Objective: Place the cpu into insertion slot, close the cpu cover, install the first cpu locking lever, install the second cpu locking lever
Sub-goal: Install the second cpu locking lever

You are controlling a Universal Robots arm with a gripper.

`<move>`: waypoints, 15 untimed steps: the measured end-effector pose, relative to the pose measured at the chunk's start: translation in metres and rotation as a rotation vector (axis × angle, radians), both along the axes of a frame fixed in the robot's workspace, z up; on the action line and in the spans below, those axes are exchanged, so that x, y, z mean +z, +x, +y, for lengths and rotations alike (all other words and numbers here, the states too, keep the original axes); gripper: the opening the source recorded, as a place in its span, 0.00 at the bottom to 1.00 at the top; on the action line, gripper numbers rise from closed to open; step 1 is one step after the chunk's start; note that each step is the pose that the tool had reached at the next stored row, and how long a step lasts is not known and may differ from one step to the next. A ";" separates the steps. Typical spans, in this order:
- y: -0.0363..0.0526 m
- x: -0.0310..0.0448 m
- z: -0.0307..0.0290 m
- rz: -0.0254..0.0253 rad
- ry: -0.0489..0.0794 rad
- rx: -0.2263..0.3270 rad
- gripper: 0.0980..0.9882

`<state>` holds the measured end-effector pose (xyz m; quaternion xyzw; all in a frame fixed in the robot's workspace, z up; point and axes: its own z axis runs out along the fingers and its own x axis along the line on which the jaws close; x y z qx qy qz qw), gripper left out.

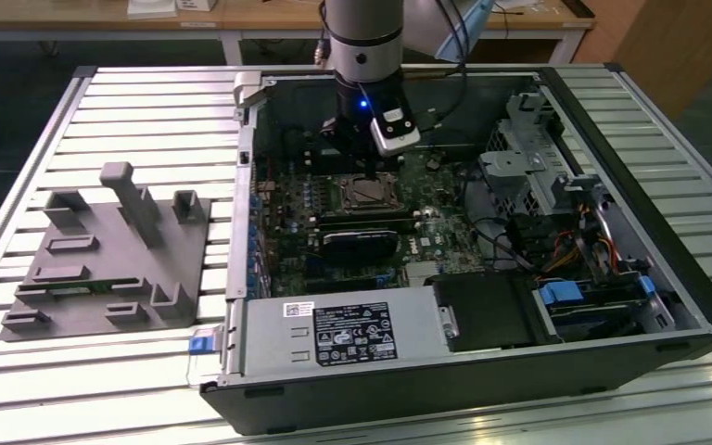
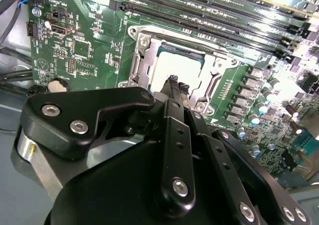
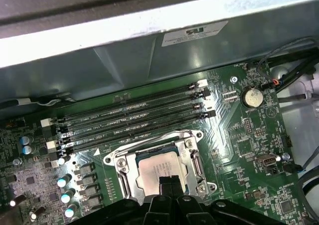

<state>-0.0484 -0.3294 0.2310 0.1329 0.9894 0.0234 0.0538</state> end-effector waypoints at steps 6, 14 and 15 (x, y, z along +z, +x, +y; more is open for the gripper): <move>0.0000 -0.0001 -0.0055 -0.0001 0.000 0.000 0.01; 0.0000 -0.0001 -0.0189 -0.0001 0.000 0.000 0.01; 0.0000 -0.0001 -0.0203 -0.0001 0.000 0.000 0.01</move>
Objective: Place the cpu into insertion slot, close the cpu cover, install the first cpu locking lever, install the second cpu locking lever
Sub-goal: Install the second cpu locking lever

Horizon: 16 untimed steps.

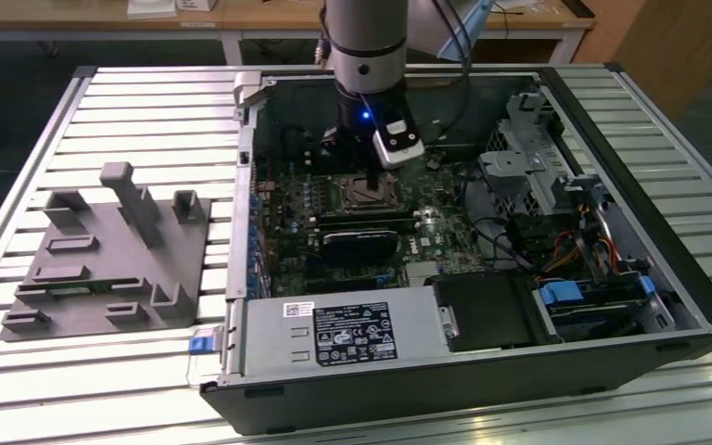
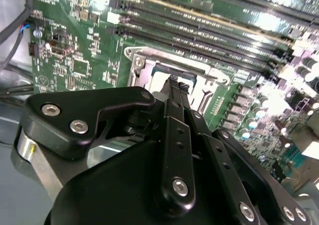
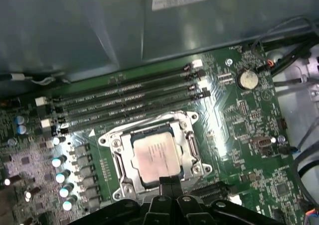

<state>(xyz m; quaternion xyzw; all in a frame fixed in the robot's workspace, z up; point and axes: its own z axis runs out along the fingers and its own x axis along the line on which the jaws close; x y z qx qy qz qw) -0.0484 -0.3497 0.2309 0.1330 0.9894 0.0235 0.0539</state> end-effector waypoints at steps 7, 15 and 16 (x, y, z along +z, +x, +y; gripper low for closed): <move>0.0002 0.0000 -0.0102 0.0000 0.000 0.000 0.01; 0.0003 -0.0002 -0.0174 -0.0001 0.001 0.000 0.01; -0.0003 -0.0004 -0.0175 0.0000 0.002 0.002 0.01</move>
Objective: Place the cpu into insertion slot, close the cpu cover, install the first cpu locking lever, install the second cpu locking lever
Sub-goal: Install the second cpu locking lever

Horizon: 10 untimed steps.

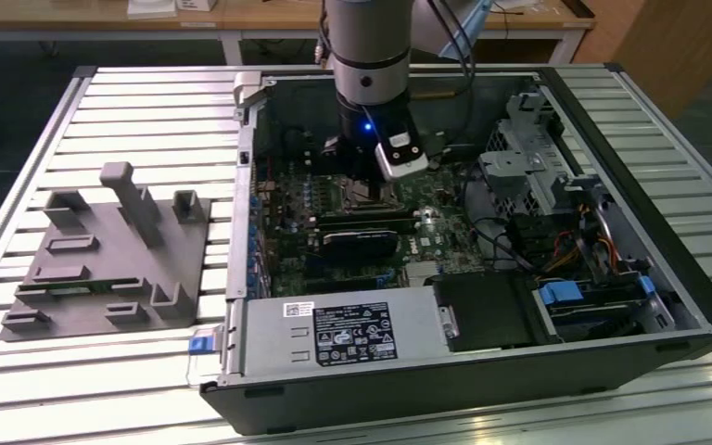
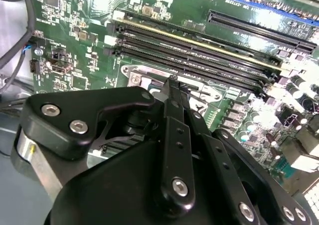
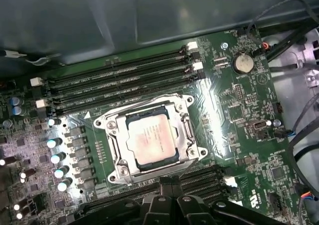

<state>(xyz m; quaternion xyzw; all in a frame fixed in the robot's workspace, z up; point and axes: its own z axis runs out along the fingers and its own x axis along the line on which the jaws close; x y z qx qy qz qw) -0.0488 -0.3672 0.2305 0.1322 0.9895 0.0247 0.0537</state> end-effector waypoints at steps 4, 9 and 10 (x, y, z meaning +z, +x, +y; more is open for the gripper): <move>-0.0029 -0.0021 -0.0005 -0.0001 0.005 0.023 0.01; -0.0076 -0.0039 -0.0043 0.0000 0.005 0.035 0.01; -0.0081 -0.0042 -0.0050 0.0000 0.006 0.036 0.01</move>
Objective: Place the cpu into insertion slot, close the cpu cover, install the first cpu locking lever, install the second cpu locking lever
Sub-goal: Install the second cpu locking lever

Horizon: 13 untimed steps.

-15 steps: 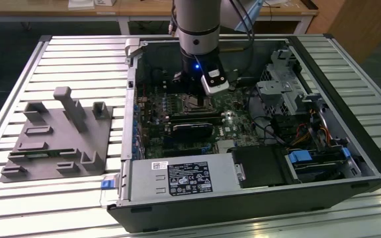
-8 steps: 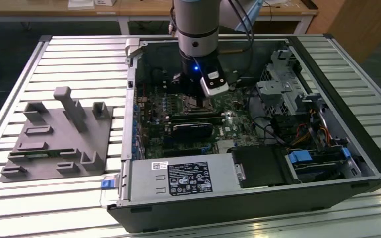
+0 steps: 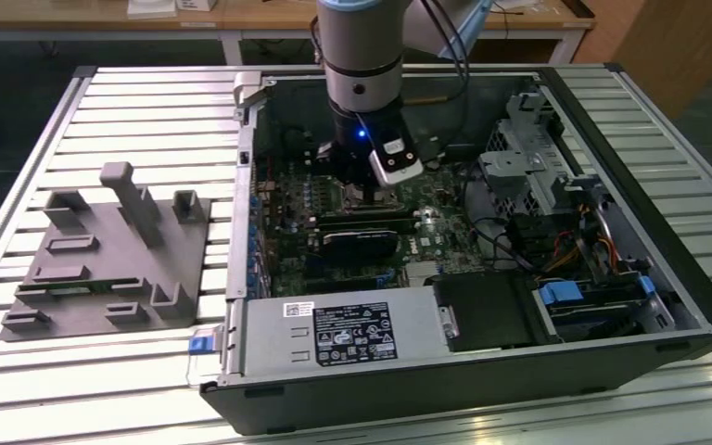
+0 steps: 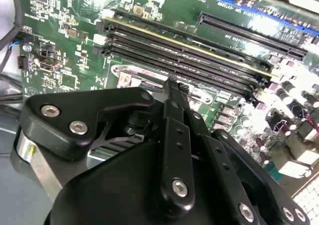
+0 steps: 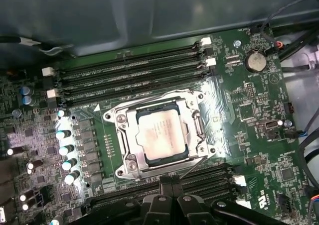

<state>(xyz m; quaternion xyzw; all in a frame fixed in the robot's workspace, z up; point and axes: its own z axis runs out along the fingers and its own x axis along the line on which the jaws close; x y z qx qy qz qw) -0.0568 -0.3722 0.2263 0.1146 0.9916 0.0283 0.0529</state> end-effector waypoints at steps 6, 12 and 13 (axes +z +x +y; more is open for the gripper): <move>-0.0039 -0.0041 -0.0019 0.0001 0.002 0.003 0.01; -0.0092 -0.0087 -0.0028 0.0000 0.003 0.006 0.01; -0.0095 -0.0092 -0.0030 0.0000 0.003 0.006 0.01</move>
